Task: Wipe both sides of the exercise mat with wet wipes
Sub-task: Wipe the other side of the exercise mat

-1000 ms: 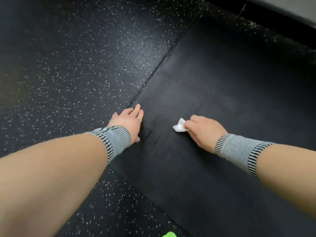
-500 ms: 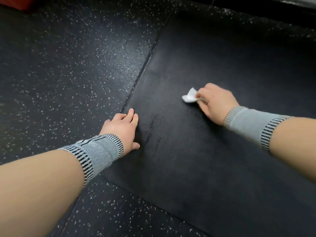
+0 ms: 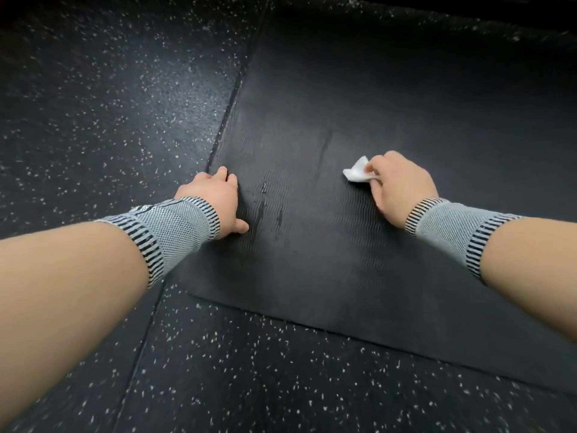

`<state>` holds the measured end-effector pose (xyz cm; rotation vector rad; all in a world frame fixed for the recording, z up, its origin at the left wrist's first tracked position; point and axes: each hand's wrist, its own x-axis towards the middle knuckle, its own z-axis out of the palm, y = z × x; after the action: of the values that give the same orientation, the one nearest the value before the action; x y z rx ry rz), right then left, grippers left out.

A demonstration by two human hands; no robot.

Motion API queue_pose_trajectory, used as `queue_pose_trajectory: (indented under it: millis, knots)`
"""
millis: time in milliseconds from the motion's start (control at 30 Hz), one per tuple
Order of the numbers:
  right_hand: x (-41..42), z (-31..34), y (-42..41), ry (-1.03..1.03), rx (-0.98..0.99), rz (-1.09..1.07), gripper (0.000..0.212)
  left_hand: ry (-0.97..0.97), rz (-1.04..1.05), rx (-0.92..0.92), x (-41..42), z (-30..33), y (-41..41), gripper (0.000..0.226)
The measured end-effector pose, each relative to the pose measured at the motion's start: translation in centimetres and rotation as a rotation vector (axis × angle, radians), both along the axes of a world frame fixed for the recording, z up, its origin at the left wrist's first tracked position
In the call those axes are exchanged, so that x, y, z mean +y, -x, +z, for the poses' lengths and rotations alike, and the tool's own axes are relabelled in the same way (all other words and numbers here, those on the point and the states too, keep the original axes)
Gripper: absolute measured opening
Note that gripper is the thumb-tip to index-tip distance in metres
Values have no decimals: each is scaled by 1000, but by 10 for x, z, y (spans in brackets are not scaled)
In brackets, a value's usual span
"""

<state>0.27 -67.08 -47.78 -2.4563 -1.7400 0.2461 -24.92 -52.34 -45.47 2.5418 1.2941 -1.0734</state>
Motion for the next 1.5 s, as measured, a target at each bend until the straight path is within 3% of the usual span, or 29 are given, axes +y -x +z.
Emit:
queue_pose_trajectory:
  millis: [67,200,267,400,467,533,700,867,1033,1200,1333,1500]
  knots:
    - [-25,1,14,54,-33,-16,22,-31,12,-79,-12,0,5,97]
    - [-79,5,71,103,135,405,7,-45,-39,-199,-40,-3,27,80]
    - [-74,11,79,189,180,501,9,-20,-40,-239,-47,-5,39,75]
    - [-28,19,62,183,353,22,15,-3,-9,-257,-53,-2,56,69]
    - [-13,18,49,94,208,-119,20,-9,-6,-253,-55,3,58,67]
    - [-11,18,45,50,125,-116,22,-12,-8,-275,-54,8,58,65]
    - [-18,12,62,196,47,248,31,5,-76,-308,-53,4,53,65]
    - [5,12,54,106,78,118,15,22,-75,-278,-51,3,45,70]
    - [77,24,27,-69,158,-206,34,26,-91,-214,-49,4,38,70]
    - [111,16,18,269,31,-235,36,32,-100,-184,-47,3,35,68]
    - [72,-3,50,68,-3,-48,29,31,-98,-199,-46,1,37,68]
    - [5,0,77,74,142,352,28,35,-80,-218,-49,-1,37,69]
